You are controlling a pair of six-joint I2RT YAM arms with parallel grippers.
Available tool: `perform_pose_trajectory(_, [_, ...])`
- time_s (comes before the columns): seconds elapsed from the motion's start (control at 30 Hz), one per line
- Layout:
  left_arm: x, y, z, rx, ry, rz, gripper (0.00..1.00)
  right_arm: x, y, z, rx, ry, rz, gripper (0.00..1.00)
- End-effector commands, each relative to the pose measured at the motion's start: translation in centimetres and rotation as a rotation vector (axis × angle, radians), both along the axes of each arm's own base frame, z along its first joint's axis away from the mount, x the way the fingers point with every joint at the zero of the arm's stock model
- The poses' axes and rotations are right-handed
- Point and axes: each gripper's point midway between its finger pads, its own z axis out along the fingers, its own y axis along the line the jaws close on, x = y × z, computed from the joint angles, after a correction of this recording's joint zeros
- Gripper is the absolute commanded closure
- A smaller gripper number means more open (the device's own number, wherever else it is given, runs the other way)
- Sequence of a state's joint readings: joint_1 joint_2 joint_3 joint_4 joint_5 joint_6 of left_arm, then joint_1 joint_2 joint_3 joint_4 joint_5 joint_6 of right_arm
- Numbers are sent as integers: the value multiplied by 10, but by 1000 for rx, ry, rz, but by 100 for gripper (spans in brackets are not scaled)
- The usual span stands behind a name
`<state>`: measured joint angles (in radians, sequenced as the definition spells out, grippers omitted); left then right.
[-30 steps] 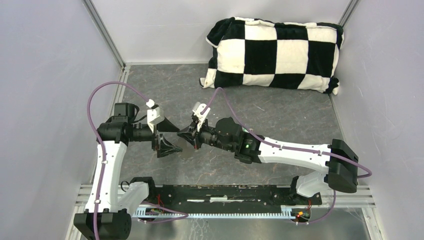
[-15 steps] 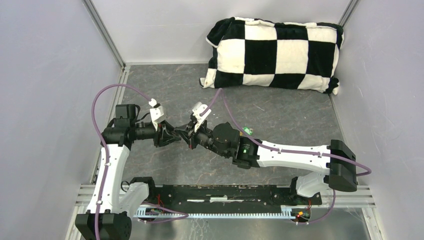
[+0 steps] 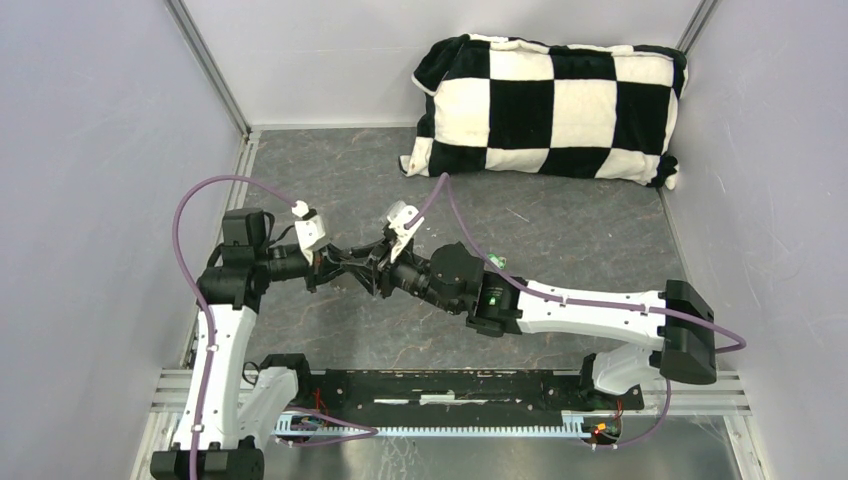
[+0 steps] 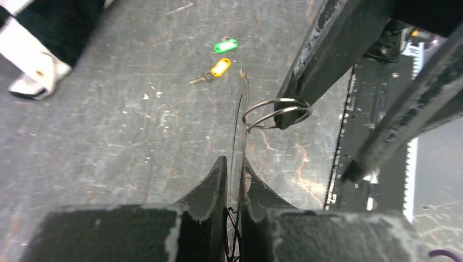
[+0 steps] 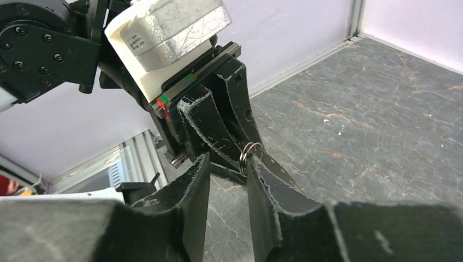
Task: Put the keys on the keyring
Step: Adjust the keyring.
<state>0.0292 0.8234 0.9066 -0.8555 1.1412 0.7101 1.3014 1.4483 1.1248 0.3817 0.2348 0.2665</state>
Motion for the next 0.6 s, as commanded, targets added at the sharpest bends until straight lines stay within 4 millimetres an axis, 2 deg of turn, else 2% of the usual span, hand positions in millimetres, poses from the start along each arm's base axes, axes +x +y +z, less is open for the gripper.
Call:
perform_pose_trajectory(0.0, [22, 10, 32, 83, -304, 42, 98, -30, -10, 47, 79, -51, 130, 61])
perform_pose_trajectory(0.13, [29, 15, 57, 103, -482, 80, 98, -37, -31, 54, 60, -116, 148, 51])
perform_pose_trajectory(0.33, [24, 14, 89, 97, -646, 91, 98, -42, -76, 58, 79, -268, 117, 52])
perform_pose_trajectory(0.43, [21, 13, 99, 83, -681, 93, 98, -48, -82, 57, 73, -349, 143, 56])
perform_pose_trajectory(0.57, [13, 10, 112, 65, -712, 77, 98, -49, -72, 56, 60, -389, 163, 60])
